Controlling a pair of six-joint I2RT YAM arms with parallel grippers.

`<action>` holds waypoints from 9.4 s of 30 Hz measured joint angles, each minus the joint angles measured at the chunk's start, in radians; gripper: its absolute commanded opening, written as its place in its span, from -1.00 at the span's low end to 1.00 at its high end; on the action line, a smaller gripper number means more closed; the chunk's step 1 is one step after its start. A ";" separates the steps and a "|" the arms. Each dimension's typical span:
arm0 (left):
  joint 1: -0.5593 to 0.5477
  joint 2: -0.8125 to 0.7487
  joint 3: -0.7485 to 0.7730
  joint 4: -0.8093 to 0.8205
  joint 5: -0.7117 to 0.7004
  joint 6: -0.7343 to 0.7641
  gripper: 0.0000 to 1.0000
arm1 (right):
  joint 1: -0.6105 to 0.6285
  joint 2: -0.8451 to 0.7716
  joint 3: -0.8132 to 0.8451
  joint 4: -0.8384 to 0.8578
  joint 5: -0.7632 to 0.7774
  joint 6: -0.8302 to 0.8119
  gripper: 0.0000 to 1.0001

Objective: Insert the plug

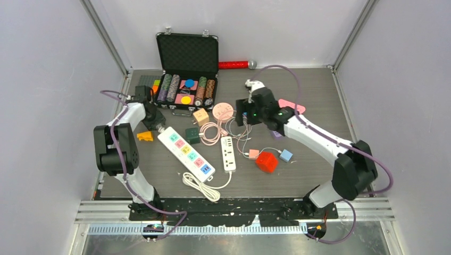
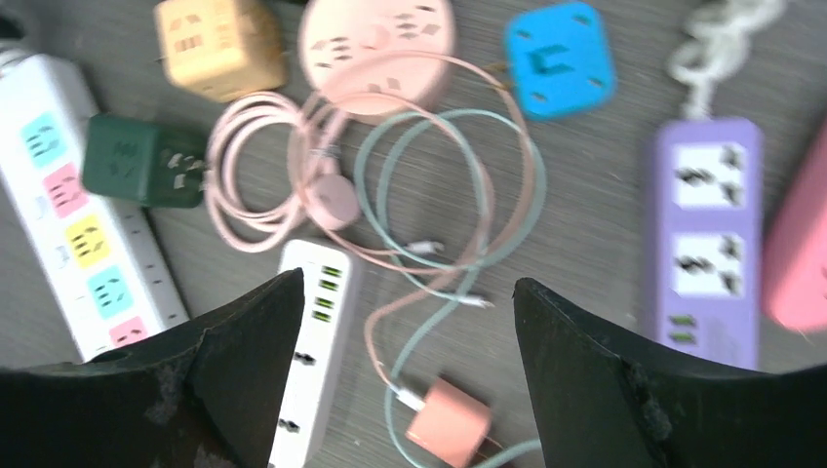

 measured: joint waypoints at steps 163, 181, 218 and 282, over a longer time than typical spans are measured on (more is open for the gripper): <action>-0.489 -0.865 -0.409 0.768 0.696 0.409 -0.43 | 0.084 0.063 0.244 0.210 -0.660 0.736 -0.27; -0.490 -0.759 -0.175 0.451 0.610 0.338 0.69 | 0.129 0.050 0.237 0.209 -0.555 0.575 -0.53; -0.397 -0.658 -0.246 0.057 0.514 0.868 -1.00 | 0.018 -0.011 0.231 0.037 -0.336 0.497 0.94; -0.072 -0.399 -0.325 0.132 0.551 1.054 -1.00 | -0.052 0.114 0.247 -0.129 -0.270 0.352 0.95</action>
